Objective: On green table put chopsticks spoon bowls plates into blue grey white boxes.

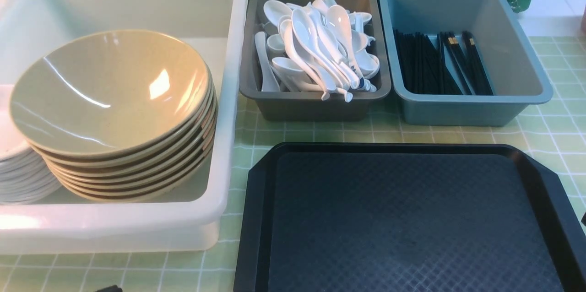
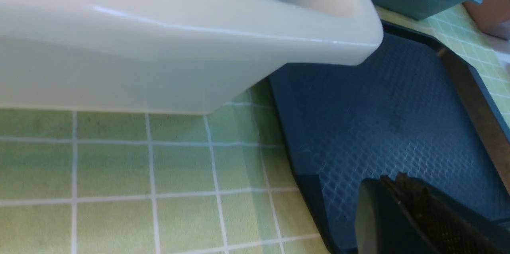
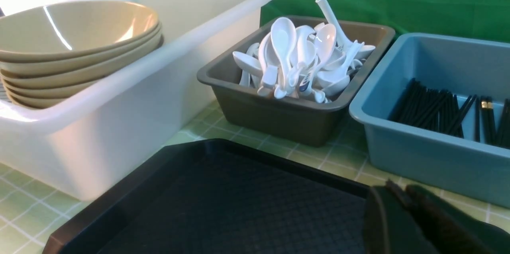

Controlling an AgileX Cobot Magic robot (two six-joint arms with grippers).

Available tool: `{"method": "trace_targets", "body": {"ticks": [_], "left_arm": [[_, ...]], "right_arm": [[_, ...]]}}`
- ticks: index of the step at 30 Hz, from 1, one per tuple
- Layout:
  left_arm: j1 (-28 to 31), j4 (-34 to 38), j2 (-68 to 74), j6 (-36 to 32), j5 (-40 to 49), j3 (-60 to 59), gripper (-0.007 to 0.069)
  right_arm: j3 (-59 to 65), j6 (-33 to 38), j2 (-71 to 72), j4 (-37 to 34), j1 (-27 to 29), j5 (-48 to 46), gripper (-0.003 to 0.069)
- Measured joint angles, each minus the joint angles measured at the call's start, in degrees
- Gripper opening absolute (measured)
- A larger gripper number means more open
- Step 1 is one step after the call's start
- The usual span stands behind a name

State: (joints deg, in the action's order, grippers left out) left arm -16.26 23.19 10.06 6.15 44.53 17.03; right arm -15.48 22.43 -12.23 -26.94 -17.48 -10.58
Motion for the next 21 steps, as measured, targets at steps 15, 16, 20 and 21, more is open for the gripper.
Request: {"method": "trace_targets", "body": {"ticks": [15,16,20,21], "left_arm": [[0.51,-0.23,-0.21,0.11,-4.79,-1.03,-0.0001],[1.05,-0.94,-0.69,-0.32,-7.88,-1.6,-0.0001],[4.89,-6.92,-4.79,-4.43,-18.66,-4.63,-0.0001],[6.22,-9.04,-6.2,-5.38,-20.54,-5.62,-0.0001]], "right_arm": [[0.0,0.0,0.0,-0.05,0.07,0.0,0.0076],[0.0,0.0,0.0,-0.05,0.07,0.0,0.0076],[0.0,0.0,0.0,-0.05,0.07,0.0,0.0078],[0.0,0.0,0.0,-0.05,0.07,0.0,0.0078]]}}
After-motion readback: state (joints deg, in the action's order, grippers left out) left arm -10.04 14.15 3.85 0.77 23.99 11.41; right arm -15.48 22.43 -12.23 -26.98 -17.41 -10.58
